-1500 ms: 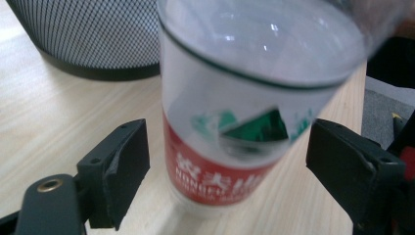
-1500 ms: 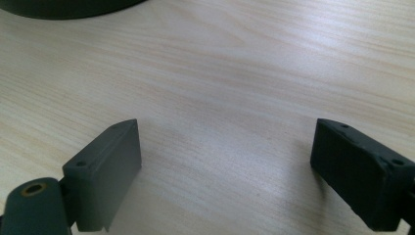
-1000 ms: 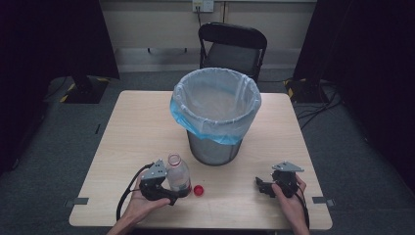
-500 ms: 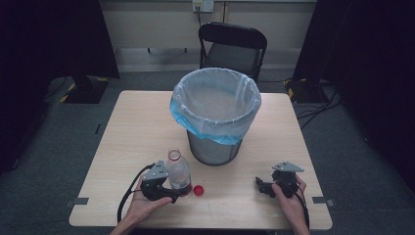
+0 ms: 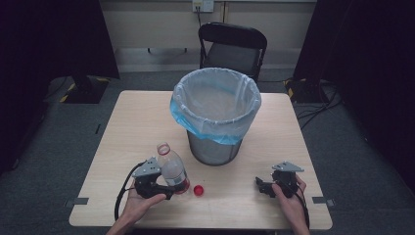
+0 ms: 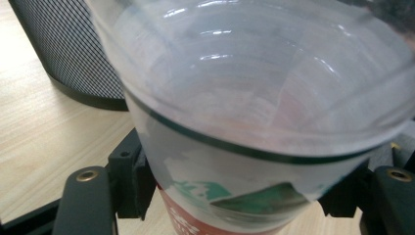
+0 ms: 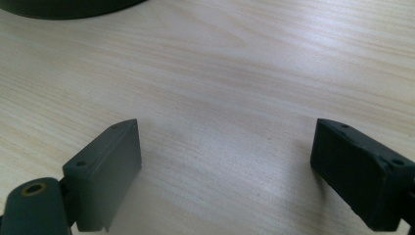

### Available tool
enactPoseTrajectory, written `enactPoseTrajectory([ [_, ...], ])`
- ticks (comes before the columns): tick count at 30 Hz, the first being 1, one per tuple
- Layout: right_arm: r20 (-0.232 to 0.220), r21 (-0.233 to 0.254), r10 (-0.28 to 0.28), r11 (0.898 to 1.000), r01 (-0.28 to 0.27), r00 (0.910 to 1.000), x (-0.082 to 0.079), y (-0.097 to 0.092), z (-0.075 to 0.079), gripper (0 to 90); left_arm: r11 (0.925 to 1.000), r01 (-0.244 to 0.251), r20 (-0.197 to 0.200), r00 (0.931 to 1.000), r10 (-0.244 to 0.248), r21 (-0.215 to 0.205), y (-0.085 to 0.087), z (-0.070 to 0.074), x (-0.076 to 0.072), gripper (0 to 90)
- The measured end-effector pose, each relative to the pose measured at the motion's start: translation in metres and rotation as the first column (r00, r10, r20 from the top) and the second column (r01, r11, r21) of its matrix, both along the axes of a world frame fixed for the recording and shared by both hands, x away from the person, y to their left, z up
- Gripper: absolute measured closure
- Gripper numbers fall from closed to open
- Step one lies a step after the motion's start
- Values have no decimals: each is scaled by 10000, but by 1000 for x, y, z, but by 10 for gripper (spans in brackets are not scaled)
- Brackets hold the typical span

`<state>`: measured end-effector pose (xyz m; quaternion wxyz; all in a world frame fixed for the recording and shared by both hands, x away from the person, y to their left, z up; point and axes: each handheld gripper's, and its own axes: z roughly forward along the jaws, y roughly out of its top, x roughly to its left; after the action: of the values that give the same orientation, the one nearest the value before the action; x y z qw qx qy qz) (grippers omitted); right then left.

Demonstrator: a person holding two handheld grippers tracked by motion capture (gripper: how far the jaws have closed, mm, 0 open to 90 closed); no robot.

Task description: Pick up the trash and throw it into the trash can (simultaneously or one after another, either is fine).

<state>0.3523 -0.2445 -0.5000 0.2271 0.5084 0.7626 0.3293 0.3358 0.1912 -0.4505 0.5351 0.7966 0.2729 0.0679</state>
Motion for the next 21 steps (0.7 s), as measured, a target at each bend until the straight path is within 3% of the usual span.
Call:
enactPoseTrajectory([
  [5, 2, -1, 0, 10000, 0, 10000, 0, 0, 0, 108, 9992, -208, 276, 9994, 218, -353, 7, 11, -3, 296],
  [21, 2, -3, 2, 10000, -2, 10000, 0, 0, 0, 108, 9914, 210, 470, 9988, -150, -1293, 17, 44, -7, 297],
])
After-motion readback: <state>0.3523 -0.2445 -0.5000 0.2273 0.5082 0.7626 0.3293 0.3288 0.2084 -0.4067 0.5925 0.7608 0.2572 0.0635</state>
